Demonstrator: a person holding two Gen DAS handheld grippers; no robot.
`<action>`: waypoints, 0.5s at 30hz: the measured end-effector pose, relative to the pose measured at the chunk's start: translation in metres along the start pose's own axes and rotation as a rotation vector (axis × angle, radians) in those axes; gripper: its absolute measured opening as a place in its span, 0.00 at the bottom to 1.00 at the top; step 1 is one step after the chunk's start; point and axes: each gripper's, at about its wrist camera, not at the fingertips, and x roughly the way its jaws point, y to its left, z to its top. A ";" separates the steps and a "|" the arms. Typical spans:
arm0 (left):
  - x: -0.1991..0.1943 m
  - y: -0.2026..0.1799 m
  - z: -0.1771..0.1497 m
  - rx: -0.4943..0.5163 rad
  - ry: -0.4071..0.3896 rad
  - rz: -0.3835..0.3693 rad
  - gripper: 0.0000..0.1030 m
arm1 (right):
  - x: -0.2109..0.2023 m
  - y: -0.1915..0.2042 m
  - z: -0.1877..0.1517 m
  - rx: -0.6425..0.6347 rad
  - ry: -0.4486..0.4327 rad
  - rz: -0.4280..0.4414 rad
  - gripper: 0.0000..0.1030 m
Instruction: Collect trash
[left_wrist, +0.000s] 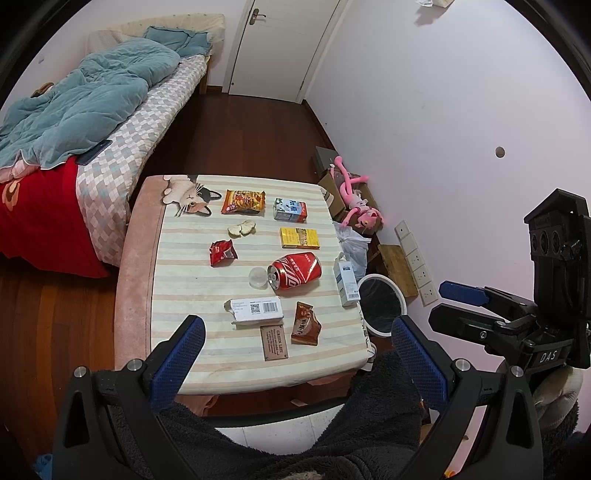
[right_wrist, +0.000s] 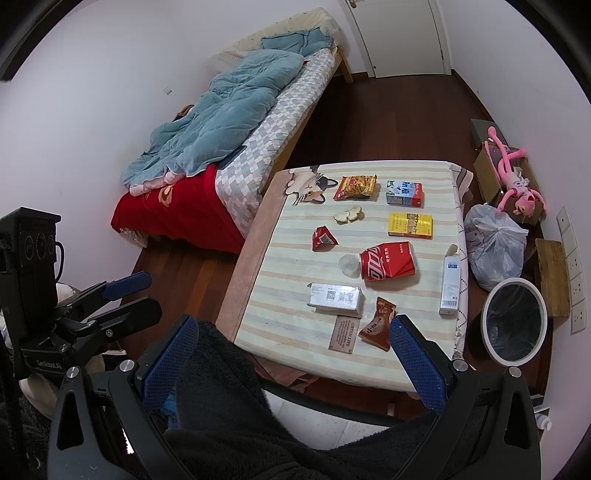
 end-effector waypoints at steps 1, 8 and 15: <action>-0.001 0.001 0.000 0.000 0.001 -0.001 1.00 | 0.000 0.000 0.000 0.002 0.000 0.004 1.00; -0.002 0.003 0.001 0.001 0.000 -0.002 1.00 | 0.005 0.003 0.005 -0.003 0.004 0.007 1.00; -0.002 0.003 0.001 0.001 0.001 -0.003 1.00 | 0.001 0.000 0.006 -0.005 0.001 0.012 1.00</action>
